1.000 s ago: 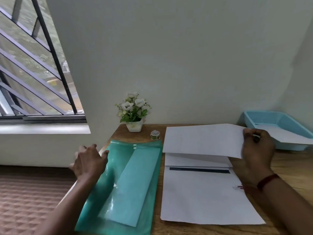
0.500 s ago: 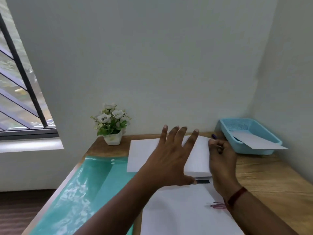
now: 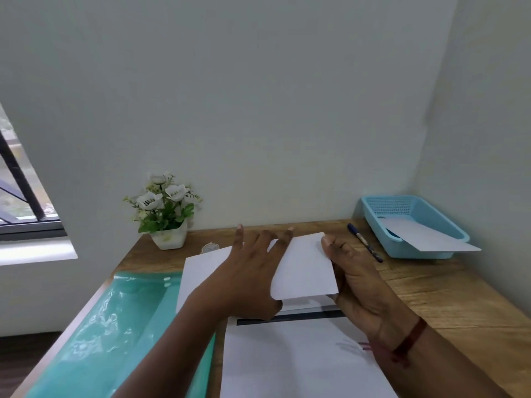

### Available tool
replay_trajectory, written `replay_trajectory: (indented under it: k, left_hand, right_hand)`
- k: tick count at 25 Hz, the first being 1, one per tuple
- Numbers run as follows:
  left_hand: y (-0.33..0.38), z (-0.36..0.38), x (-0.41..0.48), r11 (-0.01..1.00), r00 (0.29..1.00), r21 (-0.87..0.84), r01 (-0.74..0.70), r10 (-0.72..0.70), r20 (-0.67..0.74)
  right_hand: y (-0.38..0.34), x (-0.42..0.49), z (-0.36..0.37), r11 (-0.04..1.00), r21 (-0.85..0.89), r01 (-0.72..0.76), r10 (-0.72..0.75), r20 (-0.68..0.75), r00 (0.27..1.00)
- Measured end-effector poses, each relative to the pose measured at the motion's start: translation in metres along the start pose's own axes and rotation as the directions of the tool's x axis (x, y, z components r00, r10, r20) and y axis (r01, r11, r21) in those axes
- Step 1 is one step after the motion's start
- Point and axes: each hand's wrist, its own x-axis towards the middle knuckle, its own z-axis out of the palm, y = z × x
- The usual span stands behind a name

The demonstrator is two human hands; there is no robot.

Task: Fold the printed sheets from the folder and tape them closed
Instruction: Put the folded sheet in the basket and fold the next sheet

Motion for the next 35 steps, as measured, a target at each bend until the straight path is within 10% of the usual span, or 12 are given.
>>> replay_trajectory:
  k: [11, 18, 24, 28, 31, 35]
  left_hand:
    - [-0.016, -0.027, -0.013, 0.918, 0.983, -0.383, 0.105, -0.039, 0.178]
    - [-0.006, -0.079, -0.01, 0.875, 0.829, -0.454, 0.17, 0.122, 0.545]
    - [-0.008, -0.099, -0.001, 0.725, 0.601, -0.537, 0.432, 0.212, 0.77]
    - [-0.016, -0.087, -0.015, 0.444, 0.54, -0.657, 0.609, 0.374, 0.754]
    - [-0.022, -0.069, -0.026, 0.188, 0.599, -0.68, 0.709, 0.35, 0.72]
    - [-0.014, -0.062, -0.03, 0.092, 0.712, -0.753, 0.651, 0.268, 0.649]
  right_hand:
    - [-0.013, -0.014, 0.006, 0.92, -0.203, 0.334, -0.306, 0.159, 0.939]
    - [-0.029, -0.012, -0.008, 0.286, -0.655, 0.699, -0.621, 0.429, 0.656]
    - [-0.037, -0.017, -0.006, 0.632, -0.502, 0.59, -0.421, 0.416, 0.806]
    - [-0.036, -0.02, -0.001, 0.828, -0.355, 0.434, -0.333, 0.311, 0.89]
    - [-0.038, -0.017, -0.002, 0.915, -0.21, 0.343, -0.298, 0.218, 0.929]
    - [-0.038, -0.022, 0.005, 0.952, -0.185, 0.244, -0.214, 0.165, 0.963]
